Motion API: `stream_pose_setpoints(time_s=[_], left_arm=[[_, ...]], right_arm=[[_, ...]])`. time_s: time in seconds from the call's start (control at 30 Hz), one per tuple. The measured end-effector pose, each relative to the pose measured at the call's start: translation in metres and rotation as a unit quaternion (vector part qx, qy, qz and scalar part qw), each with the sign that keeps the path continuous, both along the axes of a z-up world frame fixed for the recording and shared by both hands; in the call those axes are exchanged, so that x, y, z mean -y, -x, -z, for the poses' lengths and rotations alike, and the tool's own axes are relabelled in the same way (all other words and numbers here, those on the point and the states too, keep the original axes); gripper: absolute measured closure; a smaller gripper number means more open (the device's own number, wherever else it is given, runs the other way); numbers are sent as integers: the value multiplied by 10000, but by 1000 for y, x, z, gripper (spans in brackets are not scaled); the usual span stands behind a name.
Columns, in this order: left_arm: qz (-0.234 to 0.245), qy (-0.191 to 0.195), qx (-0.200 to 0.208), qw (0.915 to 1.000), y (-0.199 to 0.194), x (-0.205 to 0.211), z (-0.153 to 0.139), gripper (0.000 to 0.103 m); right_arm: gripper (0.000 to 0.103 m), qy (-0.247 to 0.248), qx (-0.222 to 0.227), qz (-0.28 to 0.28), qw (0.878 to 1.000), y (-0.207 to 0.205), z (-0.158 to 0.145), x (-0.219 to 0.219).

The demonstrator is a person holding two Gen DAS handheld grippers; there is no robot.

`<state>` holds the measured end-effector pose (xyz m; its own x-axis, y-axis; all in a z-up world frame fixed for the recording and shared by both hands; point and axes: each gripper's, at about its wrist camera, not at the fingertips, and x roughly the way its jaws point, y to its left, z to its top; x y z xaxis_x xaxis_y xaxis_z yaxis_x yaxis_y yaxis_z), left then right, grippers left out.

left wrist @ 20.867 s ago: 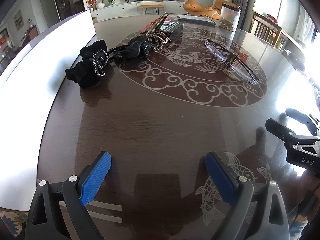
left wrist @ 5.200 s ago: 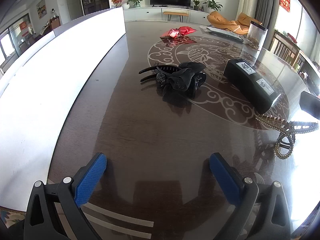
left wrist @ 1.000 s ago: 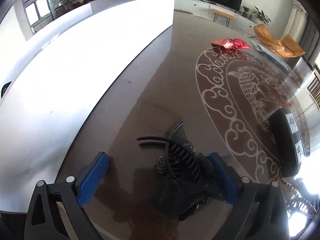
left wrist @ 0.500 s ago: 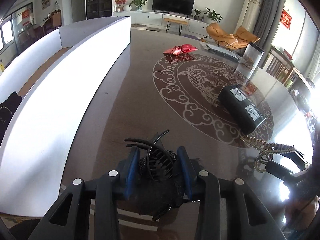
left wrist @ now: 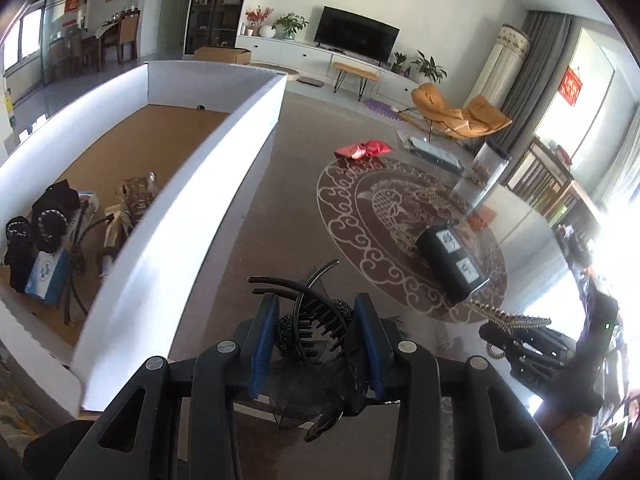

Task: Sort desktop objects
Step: 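Carry both items over the white box and open both grippers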

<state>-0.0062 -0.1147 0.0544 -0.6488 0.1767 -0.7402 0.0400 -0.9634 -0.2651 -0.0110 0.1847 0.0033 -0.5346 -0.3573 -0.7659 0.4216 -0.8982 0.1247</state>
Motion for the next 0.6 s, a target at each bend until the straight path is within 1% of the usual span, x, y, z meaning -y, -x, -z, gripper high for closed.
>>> stream_pose_setpoints(time_s=[0.13,0.2,0.27,0.37,0.47,0.53,0.6], left_arm=[[-285,-210,-170,9992,5,44,-29,64],[-500,-162,-240,9983,11,71,-39,64],[-742,-47,-184,9971,20,101,-45,64],[-1019,63,-13,9948,35,140,-47,64],[-1188,200,265,9924,55,166,-37,64],[-1241,188,550,9906,70,179,-22,64],[-1270,161,847,9881,81,189,-8,64]], right_arm=[[78,242,-357,-271,9987,0,-43,18],[78,417,-485,-509,9967,9,-64,36],[78,558,-633,-814,9931,24,-86,68],[78,850,-783,-1360,9839,45,-117,131],[78,1056,-769,-1965,9718,69,-136,210],[78,1016,-646,-2225,9675,89,-134,262],[78,911,-306,-2350,9672,114,-121,307]])
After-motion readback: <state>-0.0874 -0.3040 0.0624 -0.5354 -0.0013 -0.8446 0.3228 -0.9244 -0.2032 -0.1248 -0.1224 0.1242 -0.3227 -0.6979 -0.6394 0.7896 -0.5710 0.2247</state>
